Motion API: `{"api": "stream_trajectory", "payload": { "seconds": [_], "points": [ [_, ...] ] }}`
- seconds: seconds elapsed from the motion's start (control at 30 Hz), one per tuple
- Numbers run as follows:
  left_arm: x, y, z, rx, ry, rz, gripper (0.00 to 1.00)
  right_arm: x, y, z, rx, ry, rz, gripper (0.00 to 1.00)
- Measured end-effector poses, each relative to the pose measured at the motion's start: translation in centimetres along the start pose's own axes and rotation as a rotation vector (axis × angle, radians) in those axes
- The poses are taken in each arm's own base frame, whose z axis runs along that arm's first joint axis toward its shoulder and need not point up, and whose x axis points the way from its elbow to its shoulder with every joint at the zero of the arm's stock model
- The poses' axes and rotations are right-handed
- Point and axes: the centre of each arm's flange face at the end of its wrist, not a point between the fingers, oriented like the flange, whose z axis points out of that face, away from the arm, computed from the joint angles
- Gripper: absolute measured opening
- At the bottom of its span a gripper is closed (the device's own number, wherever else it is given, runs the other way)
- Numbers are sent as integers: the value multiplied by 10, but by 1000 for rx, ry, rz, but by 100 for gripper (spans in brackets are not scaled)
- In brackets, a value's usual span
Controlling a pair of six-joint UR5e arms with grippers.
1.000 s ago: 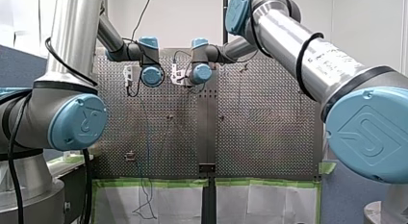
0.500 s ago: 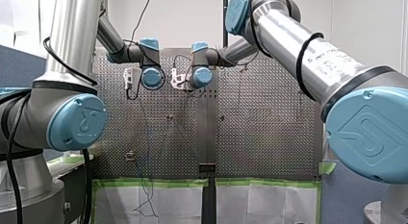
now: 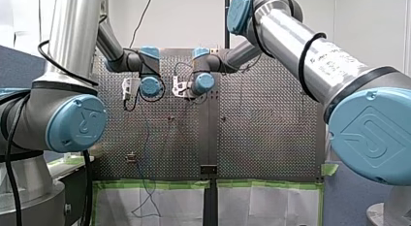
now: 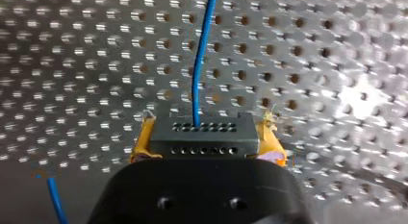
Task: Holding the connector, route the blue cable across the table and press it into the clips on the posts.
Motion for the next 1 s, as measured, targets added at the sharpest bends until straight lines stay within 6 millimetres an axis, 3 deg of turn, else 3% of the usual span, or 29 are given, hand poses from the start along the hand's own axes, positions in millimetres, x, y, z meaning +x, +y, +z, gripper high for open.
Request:
{"api": "stream_trajectory", "payload": {
  "seconds": [0.23,0.47,0.7,1.0],
  "points": [
    [24,4,-19,12,56,35,0,-26,-5,-9,8,-64,-35,0],
    [41,6,-32,35,87,50,0,-35,-6,-21,10,-97,-52,0],
    [60,0,-32,70,112,59,0,-30,-5,-39,10,-110,-70,0],
    [88,-4,-27,71,145,34,0,-62,-9,-55,23,-179,-113,0]
  ]
}}
